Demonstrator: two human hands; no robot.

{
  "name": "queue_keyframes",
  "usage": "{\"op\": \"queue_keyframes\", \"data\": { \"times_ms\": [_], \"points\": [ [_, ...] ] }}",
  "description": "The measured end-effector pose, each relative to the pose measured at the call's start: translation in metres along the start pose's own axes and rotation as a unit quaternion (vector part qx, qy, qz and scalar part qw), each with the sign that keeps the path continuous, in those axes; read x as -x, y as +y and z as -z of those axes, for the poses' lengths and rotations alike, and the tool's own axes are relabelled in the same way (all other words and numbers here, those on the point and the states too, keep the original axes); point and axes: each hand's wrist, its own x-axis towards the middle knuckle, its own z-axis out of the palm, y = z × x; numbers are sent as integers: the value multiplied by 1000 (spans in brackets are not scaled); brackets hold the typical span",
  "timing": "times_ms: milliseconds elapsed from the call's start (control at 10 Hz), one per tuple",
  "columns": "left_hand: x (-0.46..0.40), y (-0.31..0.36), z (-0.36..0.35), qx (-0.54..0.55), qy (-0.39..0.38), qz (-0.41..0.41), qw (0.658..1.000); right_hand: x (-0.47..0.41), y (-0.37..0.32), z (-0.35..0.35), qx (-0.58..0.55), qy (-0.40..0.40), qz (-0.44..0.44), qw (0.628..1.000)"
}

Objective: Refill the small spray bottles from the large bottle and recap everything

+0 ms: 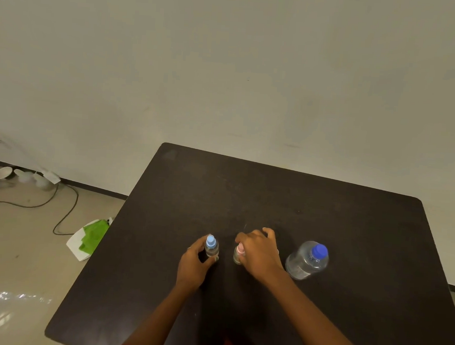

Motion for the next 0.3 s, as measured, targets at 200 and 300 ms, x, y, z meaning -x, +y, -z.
{"op": "queue_keyframes", "data": {
  "times_ms": [200,300],
  "points": [
    [4,1,3,-10,-14,-6,1000,1,-2,5,1,-22,-8,1000],
    [15,-8,11,9,-19,-29,999,3,-3,9,-20,-4,-5,1000]
  ]
}}
